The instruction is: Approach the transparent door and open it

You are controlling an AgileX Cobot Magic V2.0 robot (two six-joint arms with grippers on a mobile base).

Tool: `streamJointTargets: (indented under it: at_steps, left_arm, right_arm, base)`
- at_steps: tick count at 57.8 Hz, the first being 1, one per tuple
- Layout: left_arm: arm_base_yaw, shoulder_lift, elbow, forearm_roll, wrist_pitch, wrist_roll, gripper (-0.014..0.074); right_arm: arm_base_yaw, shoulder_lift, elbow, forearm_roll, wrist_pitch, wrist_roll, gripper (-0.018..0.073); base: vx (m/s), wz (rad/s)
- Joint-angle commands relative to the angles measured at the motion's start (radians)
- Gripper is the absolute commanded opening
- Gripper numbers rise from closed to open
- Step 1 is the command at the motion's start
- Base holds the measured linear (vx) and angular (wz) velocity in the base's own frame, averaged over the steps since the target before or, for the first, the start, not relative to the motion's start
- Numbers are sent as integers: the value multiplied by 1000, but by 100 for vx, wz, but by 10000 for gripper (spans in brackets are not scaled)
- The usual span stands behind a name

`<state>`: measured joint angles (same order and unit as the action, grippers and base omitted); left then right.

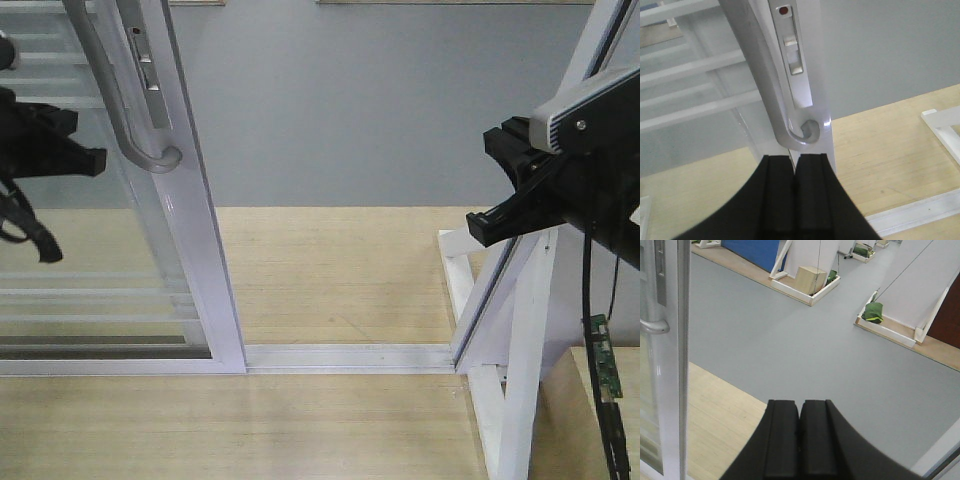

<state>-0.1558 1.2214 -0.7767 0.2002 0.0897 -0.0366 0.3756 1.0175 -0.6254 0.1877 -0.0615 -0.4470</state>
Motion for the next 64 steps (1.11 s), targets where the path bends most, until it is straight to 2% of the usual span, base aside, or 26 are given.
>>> streamJointTargets:
  at_steps: [1, 12, 18, 26, 33, 41, 49, 64]
  left_arm:
    - [-5, -117, 65, 0, -82, 11, 0]
    - [-5, -338, 293, -36, -72, 6, 0]
    - [-5, -494, 406, -81, -56, 4, 0]
    - [-5, -707, 509, -181, 38, 3, 0]
    - [-5, -883, 530, -253, 101, 13, 0]
    - [-5, -1020, 530, -256, 149, 31, 0]
    - [-5, -1079, 530, -256, 205, 30, 0]
    - [-5, -1084, 530, -254, 210, 30, 0]
  right_arm:
    - [-2, -66, -28, 2, -15, 4, -4]
    - [-2, -237, -21, -12, 190, 2, -4]
    - [-2, -345, 51, -13, 183, 2, -3]
    - [-2, -501, 190, -2, 174, 22, -3]
    - [-2, -636, 265, -3, 174, 51, -3]
    - [-2, -727, 291, -10, 182, 51, -3]
    - [-2, -747, 294, -4, 222, 55, -1]
    - [-2, -747, 294, -4, 236, 55, 0]
  base:
    - [0, 0]
    - [0, 0]
    - [0, 0]
    - [0, 0]
    - [0, 0]
    - [0, 0]
    - [0, 0]
    - [0, 0]
